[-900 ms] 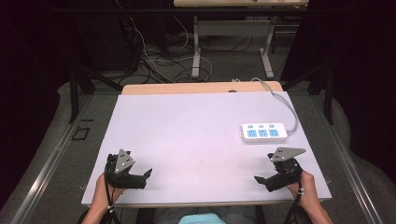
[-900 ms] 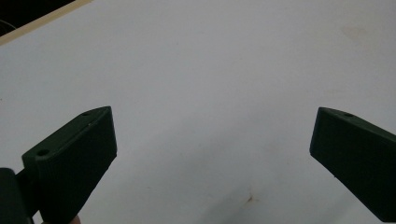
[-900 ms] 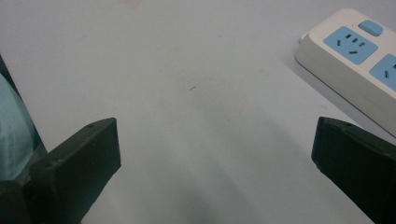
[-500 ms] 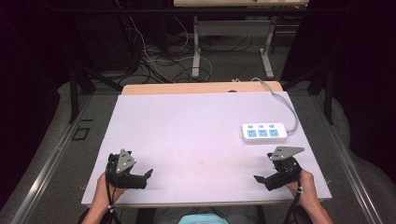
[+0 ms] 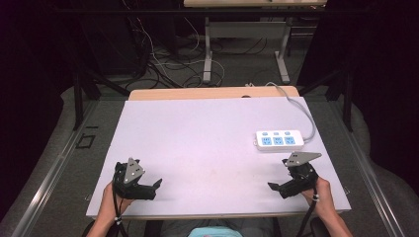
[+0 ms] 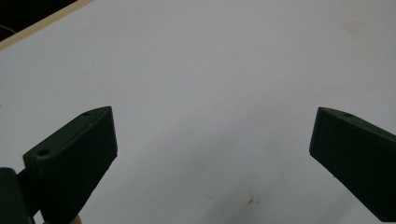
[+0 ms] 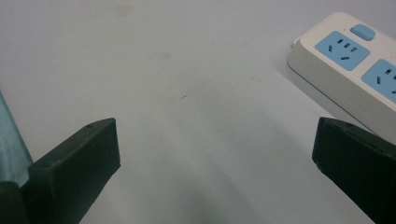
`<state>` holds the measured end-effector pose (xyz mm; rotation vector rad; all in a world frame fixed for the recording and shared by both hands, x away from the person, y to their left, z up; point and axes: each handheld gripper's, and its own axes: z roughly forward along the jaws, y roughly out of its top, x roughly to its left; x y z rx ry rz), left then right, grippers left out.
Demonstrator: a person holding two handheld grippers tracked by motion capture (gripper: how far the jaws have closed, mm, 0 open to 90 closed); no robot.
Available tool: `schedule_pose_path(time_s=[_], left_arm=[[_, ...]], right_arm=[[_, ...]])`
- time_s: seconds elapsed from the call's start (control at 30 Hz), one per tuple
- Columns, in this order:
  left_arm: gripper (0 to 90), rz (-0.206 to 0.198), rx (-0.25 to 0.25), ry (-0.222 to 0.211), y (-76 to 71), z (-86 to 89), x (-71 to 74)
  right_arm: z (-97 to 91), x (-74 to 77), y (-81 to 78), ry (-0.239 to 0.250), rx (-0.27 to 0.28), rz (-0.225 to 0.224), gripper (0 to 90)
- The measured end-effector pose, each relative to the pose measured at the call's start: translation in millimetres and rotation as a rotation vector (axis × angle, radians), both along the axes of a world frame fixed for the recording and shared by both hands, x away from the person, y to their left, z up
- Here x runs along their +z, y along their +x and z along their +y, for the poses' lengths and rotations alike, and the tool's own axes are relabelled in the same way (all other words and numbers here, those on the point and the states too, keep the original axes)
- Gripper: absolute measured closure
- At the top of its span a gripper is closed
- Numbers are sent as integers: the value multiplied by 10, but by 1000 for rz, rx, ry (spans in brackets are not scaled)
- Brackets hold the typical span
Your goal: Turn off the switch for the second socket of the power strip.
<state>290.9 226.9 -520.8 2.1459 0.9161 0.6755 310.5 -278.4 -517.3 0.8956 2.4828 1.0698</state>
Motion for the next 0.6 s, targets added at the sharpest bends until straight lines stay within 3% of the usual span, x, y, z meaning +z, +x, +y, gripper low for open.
schedule_pose_path(time_s=[0.6], left_arm=[[4, 12, -1, 4, 8, -4, 0]], right_arm=[[34, 58, 152, -5, -47, -23, 0]])
